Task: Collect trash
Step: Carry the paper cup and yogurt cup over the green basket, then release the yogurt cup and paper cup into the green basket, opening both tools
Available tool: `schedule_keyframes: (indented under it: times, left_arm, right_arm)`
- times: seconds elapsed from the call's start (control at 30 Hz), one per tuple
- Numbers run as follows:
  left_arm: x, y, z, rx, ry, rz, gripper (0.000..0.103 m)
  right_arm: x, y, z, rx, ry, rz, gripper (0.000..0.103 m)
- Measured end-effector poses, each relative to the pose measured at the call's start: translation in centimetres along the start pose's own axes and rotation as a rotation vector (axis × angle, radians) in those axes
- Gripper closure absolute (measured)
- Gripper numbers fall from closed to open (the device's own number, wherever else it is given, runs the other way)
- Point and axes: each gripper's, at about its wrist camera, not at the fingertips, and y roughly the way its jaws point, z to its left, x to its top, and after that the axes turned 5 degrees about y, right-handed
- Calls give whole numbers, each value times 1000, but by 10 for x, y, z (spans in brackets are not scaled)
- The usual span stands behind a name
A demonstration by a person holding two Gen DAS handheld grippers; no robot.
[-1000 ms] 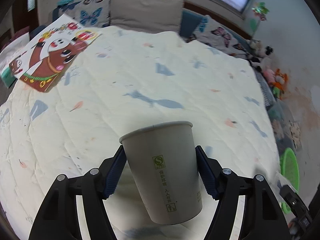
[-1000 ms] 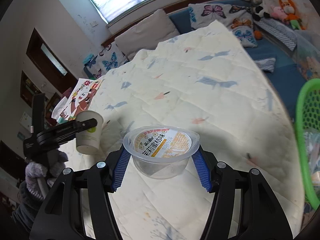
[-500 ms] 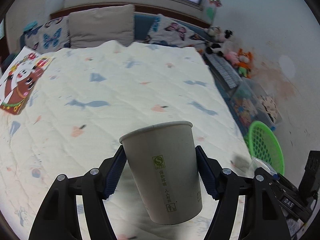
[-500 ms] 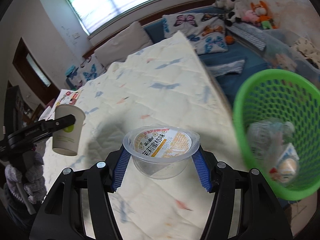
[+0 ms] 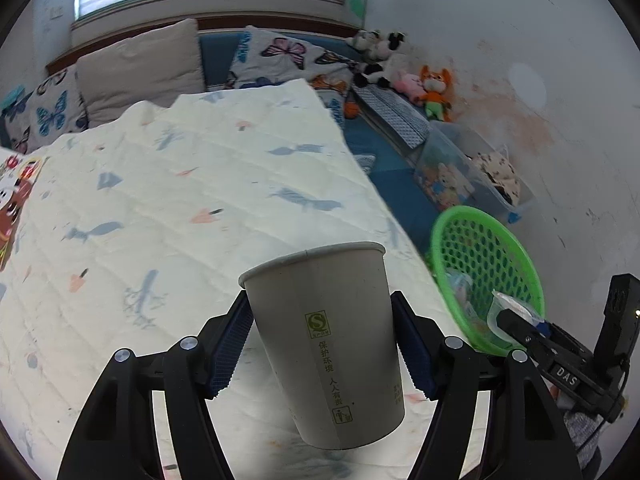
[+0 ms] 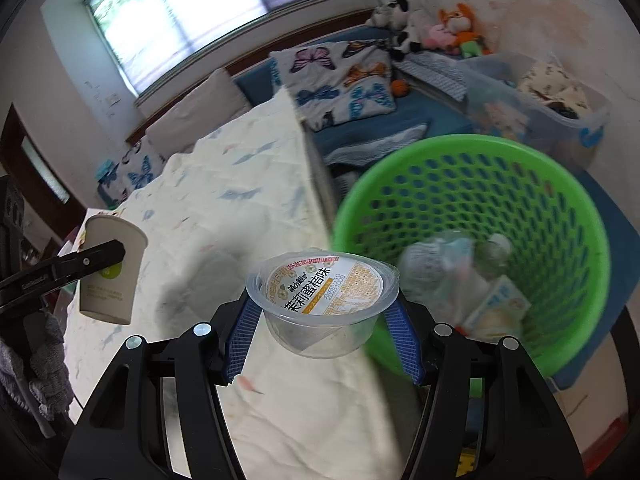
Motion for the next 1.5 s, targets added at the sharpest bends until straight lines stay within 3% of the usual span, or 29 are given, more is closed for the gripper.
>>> schedule_keyframes:
  times: [0.67, 0.97, 1.5]
  left_arm:
    - [23, 30, -103, -67, 168, 33, 36]
    - [31, 43, -142, -95, 237, 40, 36]
    - [36, 73, -191, -155, 299, 60, 35]
  right_arm:
    - [4, -14, -94, -143, 113, -24, 41]
    - [5, -12, -103, -178, 106, -34, 32]
    - [-4, -41, -100, -151, 86, -76, 25]
